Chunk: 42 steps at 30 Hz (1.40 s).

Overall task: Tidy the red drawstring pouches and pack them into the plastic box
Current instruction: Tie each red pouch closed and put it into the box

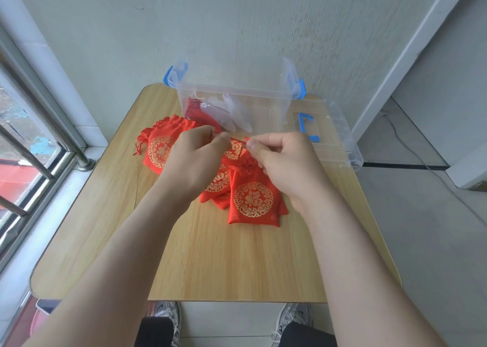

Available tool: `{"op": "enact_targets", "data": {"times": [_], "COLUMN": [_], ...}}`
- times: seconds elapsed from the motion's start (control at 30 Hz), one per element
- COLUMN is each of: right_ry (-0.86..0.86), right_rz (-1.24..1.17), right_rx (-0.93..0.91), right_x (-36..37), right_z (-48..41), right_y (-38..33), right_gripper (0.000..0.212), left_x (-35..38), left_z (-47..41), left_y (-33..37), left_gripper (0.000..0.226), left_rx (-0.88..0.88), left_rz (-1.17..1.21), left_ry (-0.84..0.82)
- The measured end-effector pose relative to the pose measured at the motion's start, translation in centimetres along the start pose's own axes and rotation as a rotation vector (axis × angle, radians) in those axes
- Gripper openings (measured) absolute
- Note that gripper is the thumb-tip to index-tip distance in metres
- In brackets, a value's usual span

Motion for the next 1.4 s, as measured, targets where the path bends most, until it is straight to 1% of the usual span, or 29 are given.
{"op": "enact_targets", "data": {"times": [0.07,0.13,0.3,0.37,0.43,0.53,0.57,0.6,0.63,0.77,0.83,0.87,0.9,0.97,1.07,1.1,1.17,1.2,1.23,1.3,1.4], "right_ry": [0.036,0.083,0.147,0.151,0.151,0.15,0.147,0.136,0.121,0.014,-0.013,-0.015,-0.01,0.028,0.072,0.069,0.037,0.02,0.007,-0.004,0.023], "right_rz": [0.067,0.133,0.235,0.273,0.308,0.369,0.37,0.374,0.387,0.482,0.53,0.551,0.559,0.547,0.557,0.572,0.599,0.609,0.618,0.628,0.622], "right_rx": [-0.044,-0.076,-0.105,-0.092,-0.062,-0.004,0.003,0.007,0.007,0.027,0.068,0.079,0.083,0.078,0.038,0.028,0.011,-0.001,-0.009,-0.014,-0.001], "right_x": [0.0,0.1,-0.1,-0.1,0.0,0.2,0.3,0.4,0.5,1.0,1.2,1.3,1.4,1.2,0.6,0.5,0.5,0.5,0.5,0.6,0.7], "right_z": [0.0,-0.1,-0.3,-0.2,-0.3,-0.4,-0.5,-0.5,-0.5,-0.1,-0.1,-0.1,0.0,0.0,0.1,0.0,0.0,0.0,0.0,-0.1,-0.3], "right_y": [-0.1,0.0,0.1,0.1,0.3,0.5,0.6,0.6,0.5,0.3,0.6,0.7,0.7,0.7,0.6,0.7,0.9,1.0,1.1,1.2,1.5], "right_gripper": [0.011,0.01,0.01,0.011,0.011,0.013,0.013,0.014,0.015,0.022,0.013,0.017,0.025,0.037,0.051,0.049,0.04,0.036,0.031,0.024,0.024], "left_x": [-0.1,0.0,-0.4,-0.5,-0.3,1.0,1.3,1.5,1.6,1.3,1.1,1.0,0.9,0.6,0.1,0.0,-0.1,-0.1,0.1,0.5,0.9], "left_z": [0.1,0.3,0.5,0.4,0.4,0.5,0.5,0.5,0.4,0.1,0.0,0.2,0.3,0.5,0.8,0.8,0.7,0.6,0.6,0.6,0.7], "left_y": [-0.1,-0.1,-0.2,-0.5,-1.1,-1.5,-1.6,-1.6,-1.7,-1.8,-1.6,-1.5,-1.4,-1.4,-1.2,-1.2,-1.3,-1.3,-1.5,-2.0,-2.2], "left_gripper": [0.034,0.033,0.027,0.025,0.023,0.016,0.012,0.009,0.009,0.014,0.011,0.008,0.008,0.013,0.006,0.006,0.022,0.026,0.026,0.015,0.01], "left_rx": [-0.015,-0.042,-0.126,-0.18,-0.292,-0.494,-0.524,-0.53,-0.519,-0.364,-0.289,-0.262,-0.245,-0.233,-0.171,-0.129,-0.003,0.051,0.095,0.152,0.195], "left_rz": [0.01,0.036,0.149,0.237,0.45,0.883,0.95,0.952,0.902,0.51,0.356,0.299,0.245,0.135,-0.016,-0.084,-0.274,-0.37,-0.449,-0.538,-0.595], "left_ry": [0.0,0.007,0.171,0.217,0.244,0.205,0.185,0.167,0.158,0.165,0.11,0.073,0.041,0.003,-0.08,-0.114,-0.181,-0.208,-0.234,-0.288,-0.321]}}
Point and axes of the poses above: each hand's wrist, its own z-axis away from the middle knuckle, its own x-axis out of the palm, y = z × x, the point moved 5 cm from there along -z, towards the middle knuckle, and after that the axes turned 10 degrees about x, right-handed, at the moved point
